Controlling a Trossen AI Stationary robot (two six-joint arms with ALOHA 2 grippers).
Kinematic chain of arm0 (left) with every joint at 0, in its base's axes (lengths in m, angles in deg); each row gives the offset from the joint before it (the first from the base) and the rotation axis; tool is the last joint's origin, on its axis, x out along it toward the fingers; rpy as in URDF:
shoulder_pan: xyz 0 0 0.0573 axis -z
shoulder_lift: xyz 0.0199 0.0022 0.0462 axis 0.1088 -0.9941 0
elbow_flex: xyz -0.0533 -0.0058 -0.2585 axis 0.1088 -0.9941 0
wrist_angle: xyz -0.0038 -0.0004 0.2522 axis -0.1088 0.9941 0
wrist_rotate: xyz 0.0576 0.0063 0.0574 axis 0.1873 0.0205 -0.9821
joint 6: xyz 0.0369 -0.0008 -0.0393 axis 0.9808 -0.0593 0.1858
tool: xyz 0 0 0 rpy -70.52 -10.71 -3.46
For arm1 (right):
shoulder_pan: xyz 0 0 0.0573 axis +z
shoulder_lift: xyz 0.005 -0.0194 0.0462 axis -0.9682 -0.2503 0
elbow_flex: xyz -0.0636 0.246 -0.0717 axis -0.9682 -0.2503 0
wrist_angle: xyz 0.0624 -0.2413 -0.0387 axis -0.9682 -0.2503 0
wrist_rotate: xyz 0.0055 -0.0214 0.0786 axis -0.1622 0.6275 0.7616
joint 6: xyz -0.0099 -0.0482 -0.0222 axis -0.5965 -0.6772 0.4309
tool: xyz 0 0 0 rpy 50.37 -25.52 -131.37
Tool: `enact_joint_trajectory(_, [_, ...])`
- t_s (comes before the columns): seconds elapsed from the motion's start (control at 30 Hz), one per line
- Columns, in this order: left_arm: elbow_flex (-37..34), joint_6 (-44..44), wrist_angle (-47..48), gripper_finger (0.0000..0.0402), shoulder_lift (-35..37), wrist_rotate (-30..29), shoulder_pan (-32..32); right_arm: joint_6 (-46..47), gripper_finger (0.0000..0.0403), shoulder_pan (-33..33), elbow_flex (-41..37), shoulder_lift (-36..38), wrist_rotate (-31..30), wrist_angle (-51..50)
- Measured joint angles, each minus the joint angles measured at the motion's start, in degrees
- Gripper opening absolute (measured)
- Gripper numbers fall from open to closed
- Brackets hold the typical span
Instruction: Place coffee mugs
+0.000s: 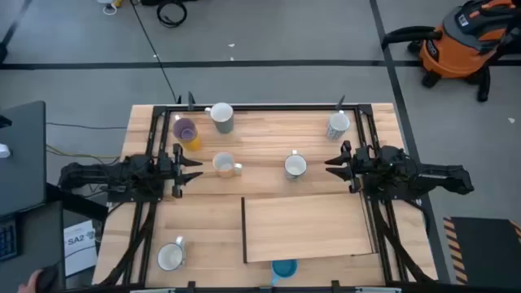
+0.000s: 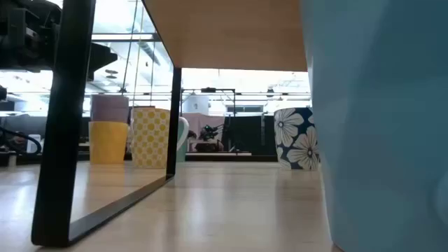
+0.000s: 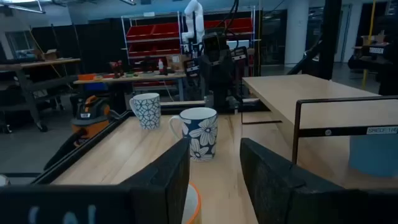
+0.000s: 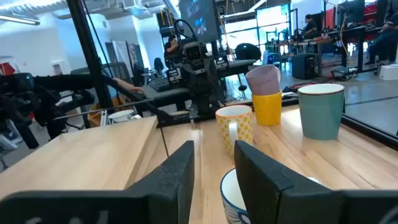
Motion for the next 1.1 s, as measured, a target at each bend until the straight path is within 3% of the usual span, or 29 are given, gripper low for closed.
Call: enact_joint_trajectory(1.1, [0.01, 0.00, 0.04, 0.0149, -0.63, 0.00, 0.00, 0.00, 0.0120, -0.01, 0.02, 0.01, 0.00, -0.02])
